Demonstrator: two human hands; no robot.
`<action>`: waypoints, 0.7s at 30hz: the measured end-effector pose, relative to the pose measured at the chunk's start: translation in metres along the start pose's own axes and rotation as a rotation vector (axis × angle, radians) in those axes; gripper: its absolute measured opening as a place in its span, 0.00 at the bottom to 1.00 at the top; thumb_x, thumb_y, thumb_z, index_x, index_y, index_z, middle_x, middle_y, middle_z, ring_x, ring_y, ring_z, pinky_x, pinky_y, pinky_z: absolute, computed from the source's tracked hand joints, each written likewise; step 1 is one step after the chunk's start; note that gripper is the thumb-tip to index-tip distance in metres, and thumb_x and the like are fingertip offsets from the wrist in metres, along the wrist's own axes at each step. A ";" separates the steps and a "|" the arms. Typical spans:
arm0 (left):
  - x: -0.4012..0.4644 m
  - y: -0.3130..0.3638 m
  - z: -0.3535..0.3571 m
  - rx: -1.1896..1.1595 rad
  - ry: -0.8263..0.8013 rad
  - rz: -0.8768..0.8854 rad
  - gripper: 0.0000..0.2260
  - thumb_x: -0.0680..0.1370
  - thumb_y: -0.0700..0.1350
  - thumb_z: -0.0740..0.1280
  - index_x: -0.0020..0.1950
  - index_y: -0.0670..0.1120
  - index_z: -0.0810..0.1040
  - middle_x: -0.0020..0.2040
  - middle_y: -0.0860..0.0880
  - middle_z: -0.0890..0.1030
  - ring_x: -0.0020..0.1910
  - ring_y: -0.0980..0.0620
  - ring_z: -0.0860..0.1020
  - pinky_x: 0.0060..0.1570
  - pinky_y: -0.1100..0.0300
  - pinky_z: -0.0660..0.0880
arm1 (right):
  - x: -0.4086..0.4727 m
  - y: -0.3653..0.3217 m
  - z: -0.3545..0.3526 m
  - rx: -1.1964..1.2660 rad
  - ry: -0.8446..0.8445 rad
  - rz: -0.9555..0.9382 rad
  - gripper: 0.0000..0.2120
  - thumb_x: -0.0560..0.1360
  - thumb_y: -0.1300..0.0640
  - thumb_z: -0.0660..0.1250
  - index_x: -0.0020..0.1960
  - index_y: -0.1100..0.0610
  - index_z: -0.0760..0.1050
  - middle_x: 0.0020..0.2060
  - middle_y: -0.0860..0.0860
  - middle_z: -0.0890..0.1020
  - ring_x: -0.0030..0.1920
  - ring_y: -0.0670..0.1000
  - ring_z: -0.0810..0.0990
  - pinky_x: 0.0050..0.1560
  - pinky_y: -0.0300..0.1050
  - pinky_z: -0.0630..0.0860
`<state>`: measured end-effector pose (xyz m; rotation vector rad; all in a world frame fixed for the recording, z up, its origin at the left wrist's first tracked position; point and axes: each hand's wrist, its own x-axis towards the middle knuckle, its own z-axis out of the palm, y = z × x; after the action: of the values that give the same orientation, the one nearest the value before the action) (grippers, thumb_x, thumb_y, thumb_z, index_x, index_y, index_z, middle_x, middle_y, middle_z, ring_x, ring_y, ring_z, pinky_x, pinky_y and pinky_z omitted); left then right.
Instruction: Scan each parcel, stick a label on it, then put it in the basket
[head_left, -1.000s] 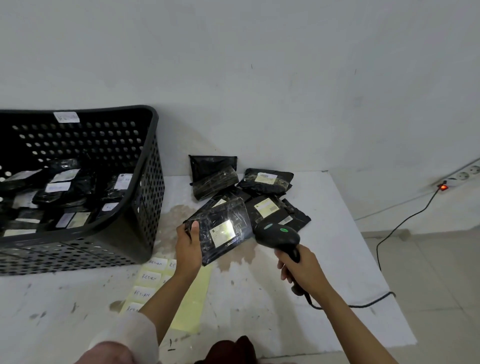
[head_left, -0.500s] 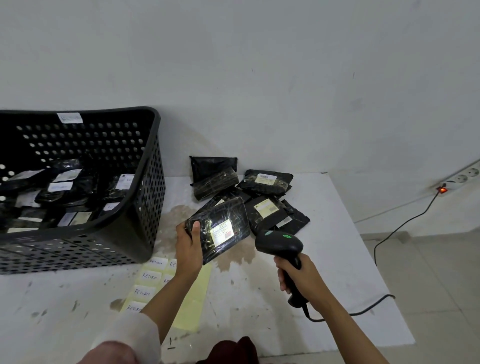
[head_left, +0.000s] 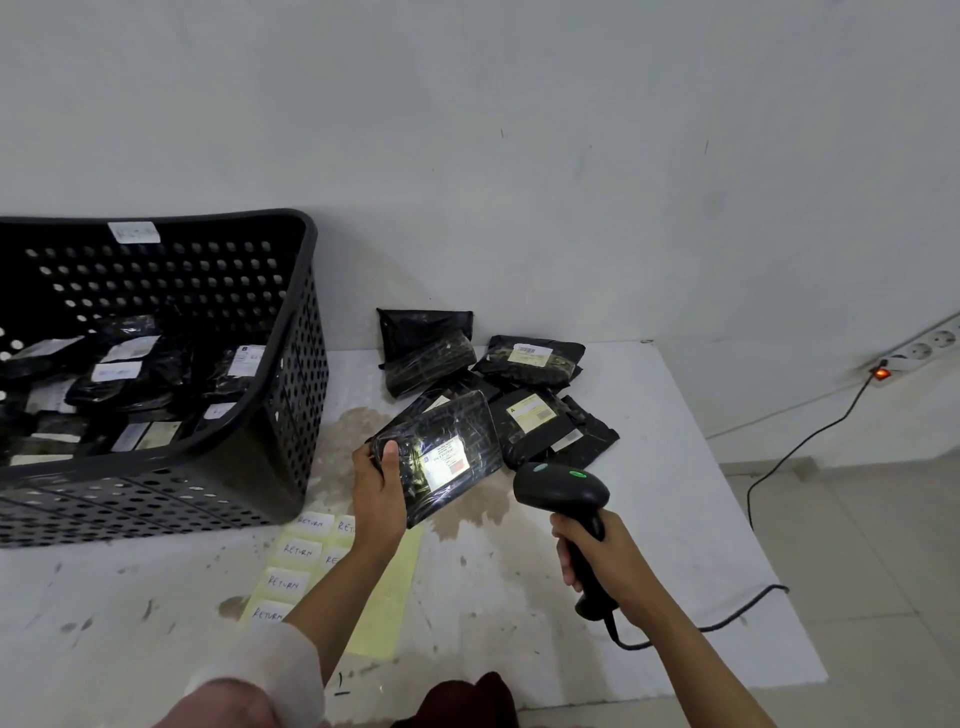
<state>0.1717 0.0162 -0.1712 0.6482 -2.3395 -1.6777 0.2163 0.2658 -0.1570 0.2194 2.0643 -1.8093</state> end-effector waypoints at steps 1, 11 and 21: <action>0.000 0.000 0.001 -0.001 0.001 -0.016 0.20 0.83 0.52 0.52 0.68 0.40 0.62 0.60 0.40 0.74 0.59 0.41 0.74 0.59 0.46 0.72 | 0.001 0.002 -0.001 0.014 0.010 0.005 0.12 0.77 0.53 0.66 0.39 0.60 0.75 0.28 0.57 0.77 0.27 0.55 0.75 0.29 0.44 0.73; -0.004 -0.029 0.012 0.080 -0.084 -0.255 0.28 0.81 0.61 0.48 0.65 0.41 0.74 0.63 0.38 0.76 0.62 0.40 0.73 0.62 0.51 0.69 | 0.022 0.063 -0.018 -0.063 0.347 0.237 0.09 0.81 0.55 0.59 0.59 0.55 0.65 0.39 0.56 0.77 0.37 0.53 0.76 0.39 0.47 0.73; -0.025 -0.055 0.034 0.180 -0.376 -0.569 0.32 0.80 0.62 0.49 0.57 0.36 0.78 0.54 0.36 0.80 0.54 0.38 0.79 0.58 0.45 0.76 | 0.026 0.095 -0.030 -0.360 0.532 0.245 0.24 0.75 0.65 0.68 0.67 0.65 0.63 0.56 0.66 0.74 0.53 0.65 0.76 0.53 0.56 0.75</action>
<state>0.1934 0.0423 -0.2317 1.2231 -2.7742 -1.9624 0.2217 0.3061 -0.2512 0.8856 2.5327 -1.2956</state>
